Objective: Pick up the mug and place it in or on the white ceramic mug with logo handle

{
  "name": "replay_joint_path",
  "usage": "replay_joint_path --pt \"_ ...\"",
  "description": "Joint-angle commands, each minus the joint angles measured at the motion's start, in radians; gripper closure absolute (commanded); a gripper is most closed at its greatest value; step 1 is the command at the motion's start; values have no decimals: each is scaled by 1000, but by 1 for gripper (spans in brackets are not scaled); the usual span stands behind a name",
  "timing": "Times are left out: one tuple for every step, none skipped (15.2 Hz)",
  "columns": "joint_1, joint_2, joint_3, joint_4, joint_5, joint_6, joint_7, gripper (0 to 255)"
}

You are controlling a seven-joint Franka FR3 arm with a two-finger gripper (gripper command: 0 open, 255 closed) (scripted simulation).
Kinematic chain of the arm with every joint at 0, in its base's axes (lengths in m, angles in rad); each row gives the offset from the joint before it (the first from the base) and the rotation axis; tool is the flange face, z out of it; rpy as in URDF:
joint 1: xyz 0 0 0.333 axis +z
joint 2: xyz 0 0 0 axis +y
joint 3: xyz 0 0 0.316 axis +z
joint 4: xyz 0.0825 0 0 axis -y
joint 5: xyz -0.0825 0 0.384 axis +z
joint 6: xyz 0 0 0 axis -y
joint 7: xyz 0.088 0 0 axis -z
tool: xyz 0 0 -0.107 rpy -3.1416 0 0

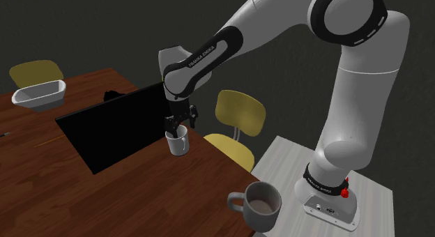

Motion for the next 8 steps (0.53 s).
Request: replay_joint_path --pt "0 0 0 0 0 1 0 0" --pt "0 0 0 0 0 1 0 0" --pt "0 0 0 0 0 1 0 0" --pt "0 0 0 0 0 1 0 0" --pt "0 0 0 0 0 1 0 255" --pt "0 0 0 0 0 1 0 255" --pt "0 0 0 0 0 1 0 255" --pt "0 0 0 0 0 1 0 255"
